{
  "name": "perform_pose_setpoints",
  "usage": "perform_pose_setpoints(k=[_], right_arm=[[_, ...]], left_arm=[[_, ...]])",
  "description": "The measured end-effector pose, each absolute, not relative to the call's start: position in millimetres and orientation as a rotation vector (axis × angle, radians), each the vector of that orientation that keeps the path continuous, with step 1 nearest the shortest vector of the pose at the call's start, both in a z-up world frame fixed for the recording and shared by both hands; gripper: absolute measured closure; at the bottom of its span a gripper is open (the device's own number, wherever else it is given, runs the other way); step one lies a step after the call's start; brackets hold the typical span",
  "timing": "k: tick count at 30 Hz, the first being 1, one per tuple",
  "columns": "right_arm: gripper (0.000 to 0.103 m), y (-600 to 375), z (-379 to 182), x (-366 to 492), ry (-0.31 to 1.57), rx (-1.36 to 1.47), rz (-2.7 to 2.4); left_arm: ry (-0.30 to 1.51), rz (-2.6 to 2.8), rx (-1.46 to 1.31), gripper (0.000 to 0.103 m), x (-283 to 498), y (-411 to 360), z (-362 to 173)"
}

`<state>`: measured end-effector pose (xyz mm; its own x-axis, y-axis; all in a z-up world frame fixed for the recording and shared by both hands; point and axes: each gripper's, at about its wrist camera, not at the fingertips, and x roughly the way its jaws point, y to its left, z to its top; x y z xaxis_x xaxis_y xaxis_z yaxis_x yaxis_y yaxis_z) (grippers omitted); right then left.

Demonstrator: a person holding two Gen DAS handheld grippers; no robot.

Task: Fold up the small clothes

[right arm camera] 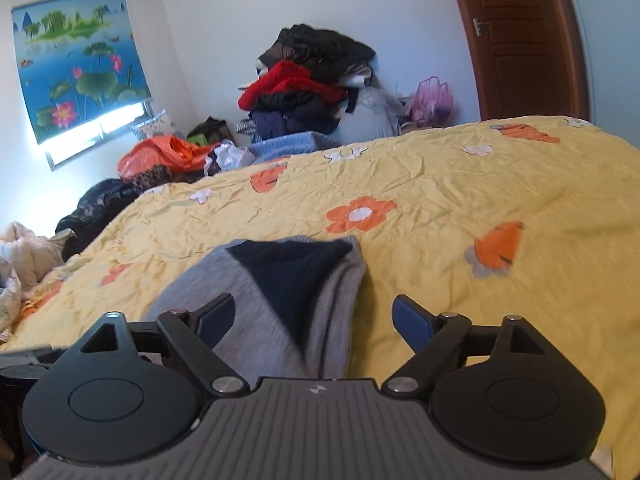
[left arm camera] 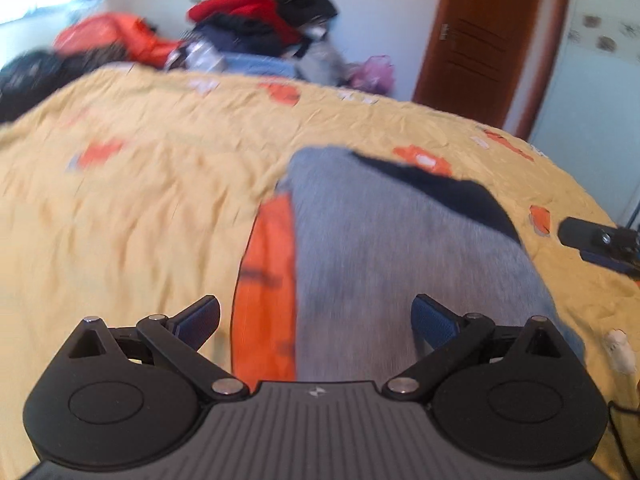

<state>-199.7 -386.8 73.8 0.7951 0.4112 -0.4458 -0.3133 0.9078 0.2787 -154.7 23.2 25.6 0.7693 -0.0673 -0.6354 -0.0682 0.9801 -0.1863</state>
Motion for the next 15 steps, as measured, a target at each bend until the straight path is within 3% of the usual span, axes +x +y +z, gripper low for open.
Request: perform_pose_setpoints(k=[15], right_arm=[[0.001, -335.2, 27.2, -278.8, 0.723, -0.033, 0.253]], left_arm=[[0.771, 0.047, -0.043, 0.0, -207.0, -8.3, 11.4]])
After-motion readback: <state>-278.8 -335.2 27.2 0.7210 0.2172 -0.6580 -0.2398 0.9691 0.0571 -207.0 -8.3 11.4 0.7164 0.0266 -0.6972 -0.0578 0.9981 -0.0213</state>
